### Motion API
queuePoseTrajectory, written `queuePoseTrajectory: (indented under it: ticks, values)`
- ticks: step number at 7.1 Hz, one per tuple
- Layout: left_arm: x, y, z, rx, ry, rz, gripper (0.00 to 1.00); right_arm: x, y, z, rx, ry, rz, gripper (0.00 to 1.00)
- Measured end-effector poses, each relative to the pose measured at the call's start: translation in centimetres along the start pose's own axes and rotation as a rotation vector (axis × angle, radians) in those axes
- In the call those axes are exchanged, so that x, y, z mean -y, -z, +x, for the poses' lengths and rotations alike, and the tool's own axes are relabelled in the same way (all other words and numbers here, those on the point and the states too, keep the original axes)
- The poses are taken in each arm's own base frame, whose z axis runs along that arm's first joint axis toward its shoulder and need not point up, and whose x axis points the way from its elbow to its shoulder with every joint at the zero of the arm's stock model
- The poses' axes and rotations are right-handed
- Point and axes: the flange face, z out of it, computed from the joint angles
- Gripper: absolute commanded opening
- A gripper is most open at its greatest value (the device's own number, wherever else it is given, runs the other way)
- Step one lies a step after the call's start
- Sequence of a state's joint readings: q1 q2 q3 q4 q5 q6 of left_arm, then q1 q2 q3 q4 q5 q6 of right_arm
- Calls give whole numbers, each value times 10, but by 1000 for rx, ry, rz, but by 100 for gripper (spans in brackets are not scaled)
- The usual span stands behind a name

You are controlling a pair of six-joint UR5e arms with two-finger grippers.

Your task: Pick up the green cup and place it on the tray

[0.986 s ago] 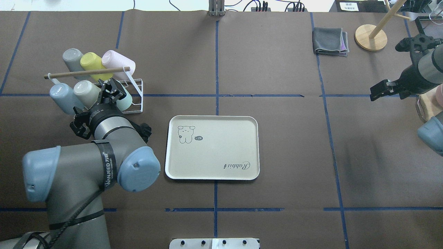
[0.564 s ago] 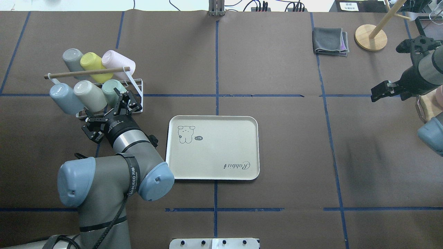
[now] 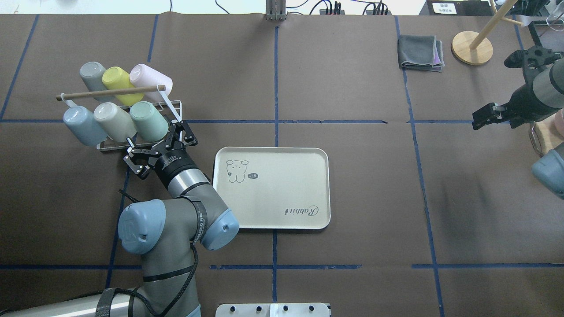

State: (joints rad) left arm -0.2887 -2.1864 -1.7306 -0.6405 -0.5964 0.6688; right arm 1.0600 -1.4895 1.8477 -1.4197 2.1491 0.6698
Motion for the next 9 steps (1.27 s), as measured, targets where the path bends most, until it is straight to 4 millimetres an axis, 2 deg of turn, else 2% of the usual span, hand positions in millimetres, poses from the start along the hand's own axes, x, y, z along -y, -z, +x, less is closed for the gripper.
queuePoseTrajectory:
  ticks: [3,7,9]
  values:
    - [33,-17,-7,25,-8,-34,99,0,-2,2,-3,-2,-4,100]
    - [38,-49,-10,8,-3,-74,99,1,-2,1,-2,-2,-3,100]
    - [48,-67,-10,0,8,-82,99,1,-2,1,-2,-1,-3,100]
